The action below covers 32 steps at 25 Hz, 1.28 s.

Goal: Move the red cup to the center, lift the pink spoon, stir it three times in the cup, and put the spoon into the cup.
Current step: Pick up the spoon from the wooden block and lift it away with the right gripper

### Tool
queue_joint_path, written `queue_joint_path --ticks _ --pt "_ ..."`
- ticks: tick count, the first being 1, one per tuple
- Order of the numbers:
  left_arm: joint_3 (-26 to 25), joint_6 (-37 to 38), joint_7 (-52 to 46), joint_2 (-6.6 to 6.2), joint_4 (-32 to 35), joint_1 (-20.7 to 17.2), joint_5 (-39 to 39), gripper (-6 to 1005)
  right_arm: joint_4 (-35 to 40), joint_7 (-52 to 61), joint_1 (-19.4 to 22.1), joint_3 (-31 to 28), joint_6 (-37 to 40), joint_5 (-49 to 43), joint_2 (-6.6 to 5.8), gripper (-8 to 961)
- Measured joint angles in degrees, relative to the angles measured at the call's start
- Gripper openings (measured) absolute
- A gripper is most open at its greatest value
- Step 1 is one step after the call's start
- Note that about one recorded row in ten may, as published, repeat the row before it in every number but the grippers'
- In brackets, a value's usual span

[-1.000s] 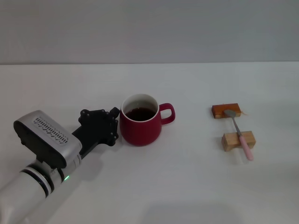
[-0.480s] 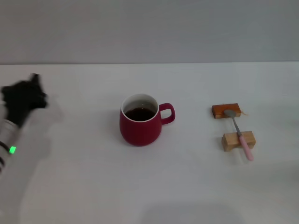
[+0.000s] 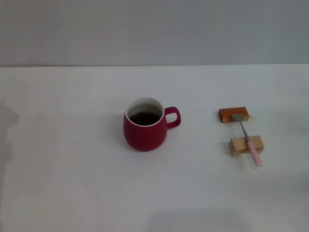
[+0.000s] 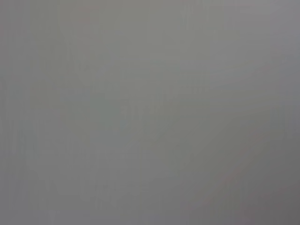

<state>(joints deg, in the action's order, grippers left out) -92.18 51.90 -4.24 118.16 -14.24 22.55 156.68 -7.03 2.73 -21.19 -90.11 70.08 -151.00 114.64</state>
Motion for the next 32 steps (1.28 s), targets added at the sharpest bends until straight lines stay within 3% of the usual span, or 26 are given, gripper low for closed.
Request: queue_joint_path --ticks 10,13,18,20,23,25,27,30,32 --pt "-2.37 -2.5 -1.49 -0.08 0.12 0.84 -0.2 60 -0.19 -0.01 -0.03 0.03 0.11 -0.06 -0.01 722" --pt "-2.45 -2.62 -1.48 -0.08 0.11 0.84 -0.22 260 -0.41 -0.01 0.06 0.02 0.23 -0.08 0.16 721" --pt "-2.55 -3.7 -1.25 -0.05 0.09 1.41 -0.24 371 -2.26 -0.02 1.48 0.02 1.98 -0.12 1.85 721" --pt "-2.56 -4.2 -1.14 -0.03 0.12 1.63 -0.23 415 -7.49 -0.02 4.83 0.03 1.95 -0.18 3.4 722" --pt "-2.57 -4.25 -1.14 -0.03 0.13 1.74 -0.23 482 -11.01 -0.01 7.28 0.71 1.77 -0.18 4.25 722" --pt "-2.6 -4.26 -1.15 -0.04 0.15 1.89 -0.25 543 -17.42 -0.01 11.91 4.8 1.08 -0.06 4.66 721" --pt "-2.72 -4.27 -1.14 -0.03 0.19 2.06 -0.22 620 -19.98 -0.01 13.49 6.34 0.24 0.09 4.68 720" --pt "-2.91 -4.28 -1.03 -0.03 0.25 2.44 -0.22 736 -30.69 -0.01 19.77 12.18 -5.39 0.32 4.78 719" --pt "-2.92 -4.28 -1.02 -0.03 0.33 2.53 -0.26 778 -32.41 -0.01 20.88 13.54 -6.18 0.33 4.78 718"
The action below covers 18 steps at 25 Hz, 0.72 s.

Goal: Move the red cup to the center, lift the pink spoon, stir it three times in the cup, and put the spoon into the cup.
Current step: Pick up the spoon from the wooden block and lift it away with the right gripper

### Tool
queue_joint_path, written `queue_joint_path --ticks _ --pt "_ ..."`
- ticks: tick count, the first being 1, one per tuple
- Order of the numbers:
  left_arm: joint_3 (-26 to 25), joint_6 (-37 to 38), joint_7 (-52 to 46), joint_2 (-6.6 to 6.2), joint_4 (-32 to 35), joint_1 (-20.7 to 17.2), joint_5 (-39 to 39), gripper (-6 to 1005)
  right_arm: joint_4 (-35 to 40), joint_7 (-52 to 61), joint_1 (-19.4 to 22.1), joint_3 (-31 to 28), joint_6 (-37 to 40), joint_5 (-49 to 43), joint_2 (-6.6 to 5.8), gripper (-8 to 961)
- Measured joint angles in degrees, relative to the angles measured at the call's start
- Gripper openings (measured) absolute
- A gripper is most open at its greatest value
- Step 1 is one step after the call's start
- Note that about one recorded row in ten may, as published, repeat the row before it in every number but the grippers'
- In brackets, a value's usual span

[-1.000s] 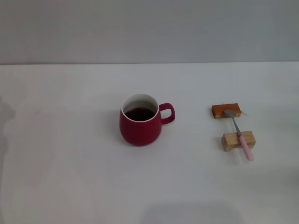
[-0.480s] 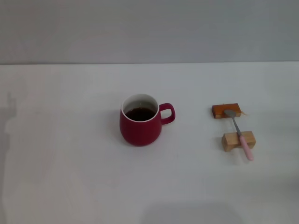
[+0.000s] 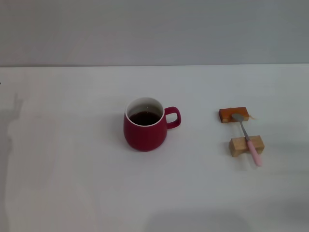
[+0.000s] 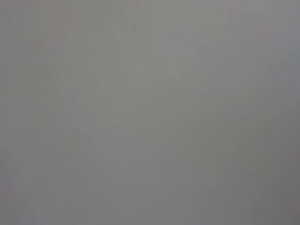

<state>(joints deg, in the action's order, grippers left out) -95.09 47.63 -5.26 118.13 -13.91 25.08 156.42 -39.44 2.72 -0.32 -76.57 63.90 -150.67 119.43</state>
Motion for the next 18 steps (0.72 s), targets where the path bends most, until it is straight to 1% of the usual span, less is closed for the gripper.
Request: queue_joint_path --ticks 2,3,4,7,8,9,12,14,15,16,17,18 --pt "0.0 0.0 0.01 0.0 0.4 0.36 0.03 819 -2.32 0.0 1.64 2.57 -0.38 0.03 0.0 717" --pt "-0.01 0.0 0.06 -0.05 0.79 0.68 0.06 840 -4.24 0.0 3.22 4.92 -0.53 0.09 0.01 716" --pt "-0.01 0.0 0.06 -0.05 0.79 0.68 0.06 840 -4.24 0.0 3.22 4.92 -0.53 0.09 0.01 716" --pt "-0.01 0.0 0.18 -0.07 0.91 0.76 0.13 840 -7.04 0.0 5.7 8.5 -1.02 0.18 0.01 717" --pt "-0.01 0.0 0.2 -0.08 0.92 0.76 0.17 840 -8.62 0.0 7.34 10.99 -1.15 0.2 0.05 717" --pt "-0.01 0.0 0.2 -0.08 0.92 0.76 0.17 840 -8.62 0.0 7.34 10.99 -1.15 0.2 0.05 717" --pt "-0.01 0.0 0.21 -0.09 1.06 0.78 0.32 840 -11.07 -0.24 10.09 14.71 -0.87 0.29 0.09 716" --pt "-0.01 0.0 0.23 -0.14 1.19 0.85 0.36 840 -14.86 -5.87 13.35 20.44 -0.43 4.42 -0.02 716" --pt "0.0 0.01 0.23 -0.16 1.19 0.85 0.37 840 -14.86 -5.87 13.35 20.44 -0.43 4.42 -0.02 716" --pt "-0.01 0.0 0.24 -0.17 1.19 0.85 0.37 840 -15.84 -8.99 14.06 22.75 0.11 6.94 -0.14 716" --pt "-0.01 0.0 0.24 -0.17 1.19 0.85 0.37 840 -15.84 -8.99 14.06 22.75 0.11 6.94 -0.14 716" --pt "-0.01 0.0 0.36 -0.18 1.19 0.85 0.37 840 -16.92 -13.49 14.84 26.55 1.42 10.33 -0.28 716"
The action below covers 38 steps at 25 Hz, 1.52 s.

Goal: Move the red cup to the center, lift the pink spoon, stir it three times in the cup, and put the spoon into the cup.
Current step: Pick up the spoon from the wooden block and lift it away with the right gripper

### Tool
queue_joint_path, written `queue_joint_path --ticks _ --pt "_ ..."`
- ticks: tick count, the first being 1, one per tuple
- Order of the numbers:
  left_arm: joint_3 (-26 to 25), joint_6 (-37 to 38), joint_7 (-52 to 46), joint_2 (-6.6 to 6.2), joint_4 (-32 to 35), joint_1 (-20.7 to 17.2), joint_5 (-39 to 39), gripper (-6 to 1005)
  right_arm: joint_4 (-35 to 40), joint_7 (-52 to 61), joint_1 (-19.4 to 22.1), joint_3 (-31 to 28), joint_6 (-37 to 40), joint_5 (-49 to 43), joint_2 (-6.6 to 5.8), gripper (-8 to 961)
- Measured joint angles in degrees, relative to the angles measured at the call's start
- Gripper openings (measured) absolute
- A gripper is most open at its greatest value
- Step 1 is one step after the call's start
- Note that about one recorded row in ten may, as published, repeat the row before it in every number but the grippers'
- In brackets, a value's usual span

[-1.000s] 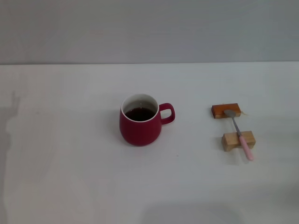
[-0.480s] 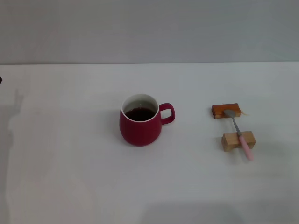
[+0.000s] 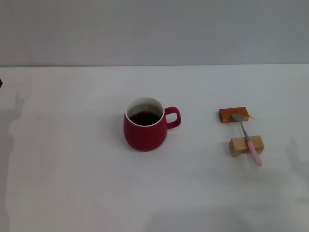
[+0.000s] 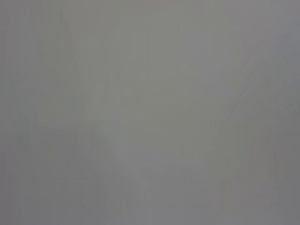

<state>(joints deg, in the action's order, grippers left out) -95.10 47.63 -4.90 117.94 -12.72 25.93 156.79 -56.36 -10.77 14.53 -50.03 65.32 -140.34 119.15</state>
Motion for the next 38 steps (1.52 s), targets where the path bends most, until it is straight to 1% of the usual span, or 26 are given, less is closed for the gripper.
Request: queue_joint_path --ticks 1,4,5,6,9,10,11,12,13,15,20,24,30,38 --pt "0.0 0.0 0.0 0.0 0.0 0.0 0.0 840 0.0 0.0 0.0 0.0 0.0 0.0 0.0 716" --pt "-0.03 0.0 0.85 0.0 0.02 -0.04 0.01 840 -0.63 -4.24 0.76 4.9 1.63 3.7 -0.14 716" --pt "-0.06 0.0 0.96 0.0 0.03 -0.04 0.0 840 -0.94 -6.52 1.2 7.66 1.86 5.94 -0.22 716" --pt "-0.11 0.0 1.32 0.0 0.06 -0.05 -0.01 841 -0.94 -6.52 1.2 7.66 1.86 5.94 -0.22 716" --pt "-0.22 0.0 1.95 0.0 0.08 -0.07 -0.01 841 -0.87 -8.38 1.58 11.0 2.31 9.35 -0.25 716" --pt "-0.25 0.0 2.04 -0.01 0.08 -0.07 0.0 841 -0.06 -8.56 1.62 12.98 2.51 10.45 -0.3 716" --pt "-0.25 0.0 2.04 -0.01 0.08 -0.07 0.0 841 -0.06 -8.56 1.62 12.98 2.51 10.45 -0.3 717" --pt "-0.25 0.0 2.04 -0.01 0.08 -0.07 0.0 841 0.86 -8.59 1.43 14.82 2.52 10.67 -0.32 717" --pt "-0.26 0.0 2.04 -0.04 0.08 -0.06 0.0 841 0.86 -8.59 1.43 14.82 2.52 10.67 -0.32 717" --pt "-0.26 0.09 2.04 -0.14 0.08 -0.02 -0.03 841 2.43 -8.58 0.78 17.79 2.53 10.69 -0.32 717" --pt "-0.29 0.42 2.04 -0.2 0.06 -0.25 -0.16 841 5.32 -6.57 0.04 20.23 2.33 10.73 -0.32 717" --pt "-0.35 0.45 2.03 -0.26 0.07 -0.49 -0.3 841 6.55 -5.55 -0.33 20.72 2.18 11.17 -0.32 717" --pt "-0.35 0.53 2.01 -0.26 0.06 -0.42 -0.33 840 8.84 -4.85 -2.04 22.17 1.83 14.46 -0.57 717" --pt "-0.35 0.54 1.99 -0.26 0.06 -0.2 -0.36 840 12.06 -1.29 -4.23 22.32 0.16 14.59 -0.59 716"
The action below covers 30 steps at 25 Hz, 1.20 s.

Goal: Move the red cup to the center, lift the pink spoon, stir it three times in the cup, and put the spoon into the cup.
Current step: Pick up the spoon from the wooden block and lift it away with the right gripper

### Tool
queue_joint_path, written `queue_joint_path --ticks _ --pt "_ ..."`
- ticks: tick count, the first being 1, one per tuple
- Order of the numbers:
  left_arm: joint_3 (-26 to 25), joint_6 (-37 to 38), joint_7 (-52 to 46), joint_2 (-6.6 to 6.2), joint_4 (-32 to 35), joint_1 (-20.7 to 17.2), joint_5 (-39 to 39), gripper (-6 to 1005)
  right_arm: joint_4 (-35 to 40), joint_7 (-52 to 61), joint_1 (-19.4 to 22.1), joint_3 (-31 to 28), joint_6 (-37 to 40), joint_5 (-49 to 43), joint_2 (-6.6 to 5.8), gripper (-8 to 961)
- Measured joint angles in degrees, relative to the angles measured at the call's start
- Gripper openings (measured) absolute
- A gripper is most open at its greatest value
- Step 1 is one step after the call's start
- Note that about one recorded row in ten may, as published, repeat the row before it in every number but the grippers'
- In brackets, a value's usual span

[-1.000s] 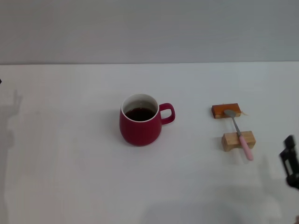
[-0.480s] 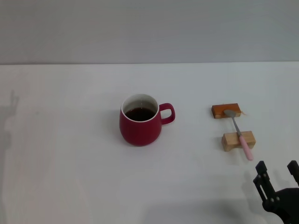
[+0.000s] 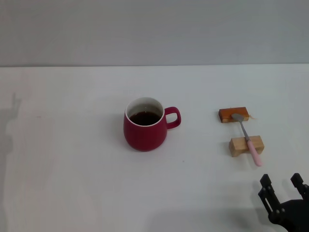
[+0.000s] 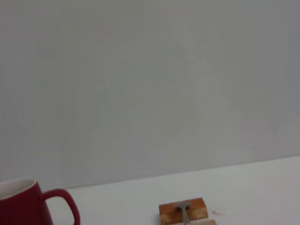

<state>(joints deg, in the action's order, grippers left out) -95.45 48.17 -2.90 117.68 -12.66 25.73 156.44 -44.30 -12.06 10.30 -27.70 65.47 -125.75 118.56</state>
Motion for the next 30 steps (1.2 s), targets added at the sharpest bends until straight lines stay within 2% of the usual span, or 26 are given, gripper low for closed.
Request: queue_joint_path --ticks 30 --pt "-0.07 -0.01 0.0 0.04 0.0 0.04 -0.09 839 2.92 0.73 -7.19 -1.51 -6.54 0.39 -0.28 717"
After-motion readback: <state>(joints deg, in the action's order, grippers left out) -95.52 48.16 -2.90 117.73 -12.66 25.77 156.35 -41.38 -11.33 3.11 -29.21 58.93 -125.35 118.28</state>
